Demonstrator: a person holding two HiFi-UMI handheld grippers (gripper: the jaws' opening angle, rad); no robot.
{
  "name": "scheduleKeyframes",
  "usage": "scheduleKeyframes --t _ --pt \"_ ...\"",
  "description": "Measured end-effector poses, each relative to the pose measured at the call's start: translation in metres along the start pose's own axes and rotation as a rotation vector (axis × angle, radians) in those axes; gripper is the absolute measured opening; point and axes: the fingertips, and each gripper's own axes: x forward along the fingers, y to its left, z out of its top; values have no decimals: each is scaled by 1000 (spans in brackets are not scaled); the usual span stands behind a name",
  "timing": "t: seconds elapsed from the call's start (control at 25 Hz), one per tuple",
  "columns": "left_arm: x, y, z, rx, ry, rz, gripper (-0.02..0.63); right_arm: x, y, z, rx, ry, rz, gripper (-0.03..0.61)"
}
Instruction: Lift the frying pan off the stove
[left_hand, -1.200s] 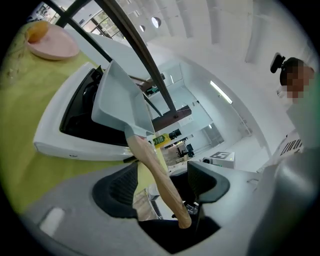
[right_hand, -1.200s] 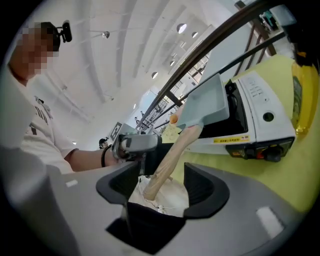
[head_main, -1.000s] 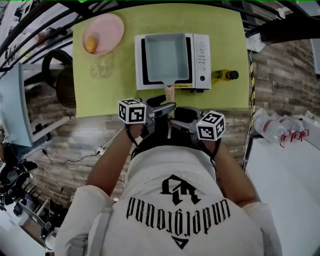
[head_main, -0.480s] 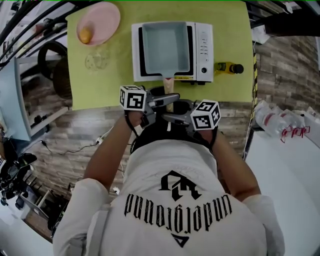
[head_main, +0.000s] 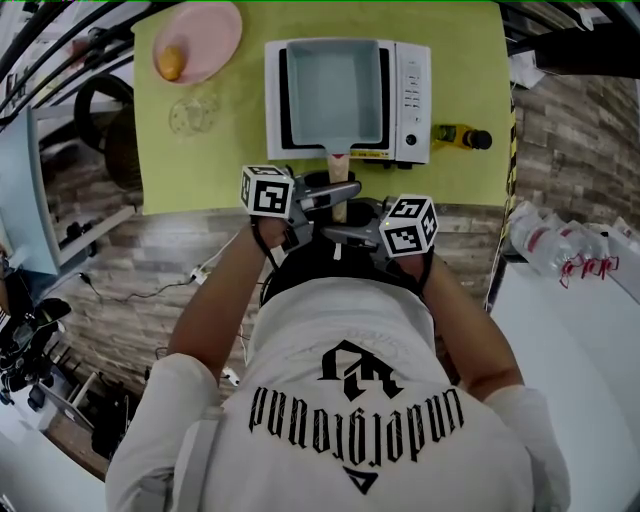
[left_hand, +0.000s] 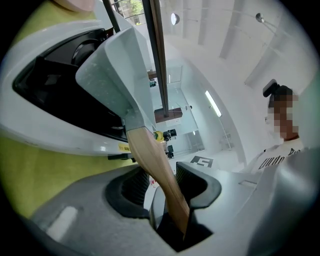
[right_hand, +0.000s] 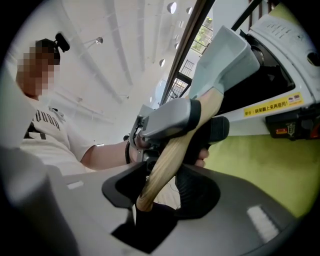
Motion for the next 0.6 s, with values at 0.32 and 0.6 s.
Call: scheduleKeyframes --t 0.32,0.6 --pt "0 -4 3 22 -4 -2 176 -3 5 5 -35 -26 21 183" --pt "-3 -27 7 59 -7 1 179 -5 24 11 -70 -48 39 183"
